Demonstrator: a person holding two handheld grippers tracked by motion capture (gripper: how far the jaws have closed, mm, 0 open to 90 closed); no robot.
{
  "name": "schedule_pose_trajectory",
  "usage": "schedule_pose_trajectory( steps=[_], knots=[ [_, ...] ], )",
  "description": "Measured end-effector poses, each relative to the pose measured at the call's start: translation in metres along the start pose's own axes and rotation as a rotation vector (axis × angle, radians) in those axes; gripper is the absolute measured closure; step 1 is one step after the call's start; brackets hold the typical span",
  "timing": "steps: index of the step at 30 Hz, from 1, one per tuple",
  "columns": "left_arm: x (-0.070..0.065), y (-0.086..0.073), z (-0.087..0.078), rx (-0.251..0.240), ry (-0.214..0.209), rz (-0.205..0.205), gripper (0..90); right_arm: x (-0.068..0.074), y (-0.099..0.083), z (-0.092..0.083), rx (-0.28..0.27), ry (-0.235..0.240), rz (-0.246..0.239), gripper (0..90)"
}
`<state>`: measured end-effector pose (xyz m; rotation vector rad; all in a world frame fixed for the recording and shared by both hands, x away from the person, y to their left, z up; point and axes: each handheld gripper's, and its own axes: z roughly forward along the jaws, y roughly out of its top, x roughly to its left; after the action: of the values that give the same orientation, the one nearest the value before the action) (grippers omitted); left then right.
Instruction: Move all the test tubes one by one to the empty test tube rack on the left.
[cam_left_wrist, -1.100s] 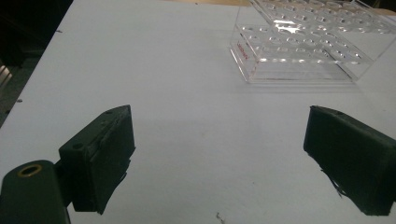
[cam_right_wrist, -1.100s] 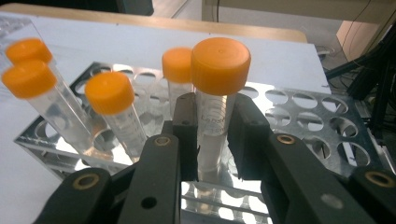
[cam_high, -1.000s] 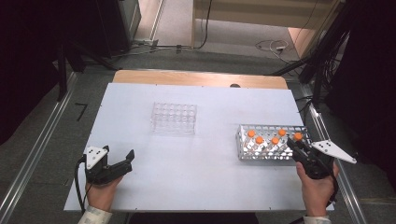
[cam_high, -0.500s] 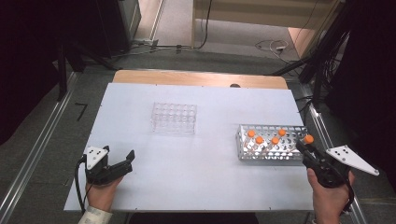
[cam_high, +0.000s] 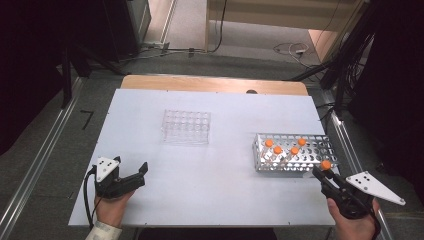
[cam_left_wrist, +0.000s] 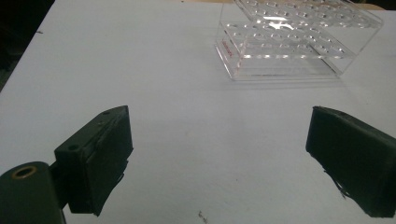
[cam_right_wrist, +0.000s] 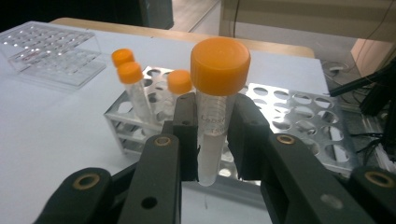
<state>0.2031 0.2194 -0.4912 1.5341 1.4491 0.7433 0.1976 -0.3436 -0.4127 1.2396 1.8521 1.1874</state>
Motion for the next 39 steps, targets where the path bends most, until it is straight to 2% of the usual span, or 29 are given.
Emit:
schedule_pose_trajectory(
  steps=[6,8,10,11,14,15,19,20,22,31,39],
  knots=[
    [-0.004,0.001,0.001,0.005,-0.019,0.009,6.1,0.015,-0.005,0.006,0.019,0.047,-0.025,72.0],
    [-0.006,0.001,0.001,0.005,-0.026,0.01,6.1,0.024,-0.005,0.011,0.017,0.089,-0.031,72.0],
    [-0.009,0.002,0.001,0.006,-0.039,0.013,6.1,0.027,-0.005,0.013,0.017,0.104,-0.033,72.0],
    [-0.011,0.002,0.001,0.002,-0.045,0.015,6.1,0.034,-0.005,0.017,0.019,0.129,-0.042,72.0],
    [-0.017,0.004,0.001,0.011,-0.064,0.024,6.1,0.042,-0.005,0.022,0.027,0.151,-0.054,72.0],
    [-0.019,0.005,0.001,0.013,-0.074,0.031,5.2,0.049,-0.005,0.026,0.032,0.175,-0.065,72.0],
    [-0.03,0.007,0.004,0.018,-0.104,0.057,4.0,0.059,-0.003,0.033,0.036,0.205,-0.081,72.1],
    [-0.033,0.008,0.004,0.019,-0.112,0.061,3.9,0.067,-0.002,0.04,0.039,0.222,-0.096,72.1],
    [-0.038,0.01,0.005,0.017,-0.135,0.07,3.9,0.071,-0.001,0.044,0.043,0.232,-0.104,72.1],
    [-0.062,0.019,0.005,-0.012,-0.213,0.1,6.3,0.108,0.015,0.081,0.05,0.315,-0.164,72.1],
    [-0.081,0.033,0.012,-0.019,-0.282,0.113,9.9,0.129,0.019,0.11,0.065,0.349,-0.193,72.1]
  ],
)
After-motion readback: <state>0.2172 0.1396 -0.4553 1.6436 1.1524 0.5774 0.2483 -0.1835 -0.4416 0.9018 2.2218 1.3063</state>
